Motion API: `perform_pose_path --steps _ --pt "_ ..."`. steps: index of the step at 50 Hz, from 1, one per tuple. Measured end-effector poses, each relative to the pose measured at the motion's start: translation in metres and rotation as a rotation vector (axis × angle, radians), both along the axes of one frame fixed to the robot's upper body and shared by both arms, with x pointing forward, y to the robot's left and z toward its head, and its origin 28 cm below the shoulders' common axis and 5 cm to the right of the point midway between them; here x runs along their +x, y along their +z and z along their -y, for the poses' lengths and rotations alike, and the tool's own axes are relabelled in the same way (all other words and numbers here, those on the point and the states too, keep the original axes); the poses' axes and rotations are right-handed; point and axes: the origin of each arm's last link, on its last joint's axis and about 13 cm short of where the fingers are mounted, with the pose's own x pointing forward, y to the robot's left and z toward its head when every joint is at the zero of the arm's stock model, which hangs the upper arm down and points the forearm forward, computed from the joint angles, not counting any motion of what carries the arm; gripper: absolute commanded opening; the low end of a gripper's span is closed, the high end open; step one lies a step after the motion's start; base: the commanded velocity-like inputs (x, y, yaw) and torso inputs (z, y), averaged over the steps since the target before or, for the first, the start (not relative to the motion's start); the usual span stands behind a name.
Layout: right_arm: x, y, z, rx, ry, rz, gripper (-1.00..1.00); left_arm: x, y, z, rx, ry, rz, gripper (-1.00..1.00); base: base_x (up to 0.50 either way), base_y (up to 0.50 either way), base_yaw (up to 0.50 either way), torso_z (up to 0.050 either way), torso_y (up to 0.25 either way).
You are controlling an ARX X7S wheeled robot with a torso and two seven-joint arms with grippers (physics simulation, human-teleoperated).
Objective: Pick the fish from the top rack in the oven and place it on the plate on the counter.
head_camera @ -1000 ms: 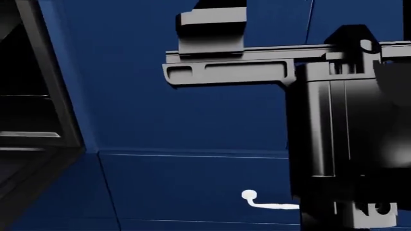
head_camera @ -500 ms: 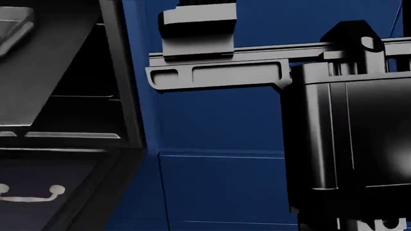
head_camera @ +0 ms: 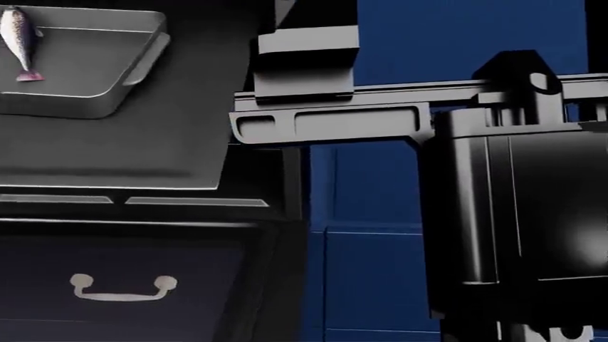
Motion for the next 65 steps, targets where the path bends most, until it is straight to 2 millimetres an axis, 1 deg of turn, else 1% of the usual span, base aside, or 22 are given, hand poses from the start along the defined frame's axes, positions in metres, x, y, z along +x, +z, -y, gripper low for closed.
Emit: perform_pose_path --steps 44,65 --pt "0.0026 -0.0038 -0.0019 -0.002 0.005 -0.014 1.0 0.0005 -0.0075 -0.0014 -0.014 0.032 -0.006 1.0 0.0 0.5 0.0 0.0 0.0" --pt "-0.0004 -0.0039 -0.0028 0.007 0.013 -0.01 1.0 -0.0023 -0.0083 0.0031 0.039 -0.012 -0.022 1.0 0.0 0.48 0.0 0.05 0.036"
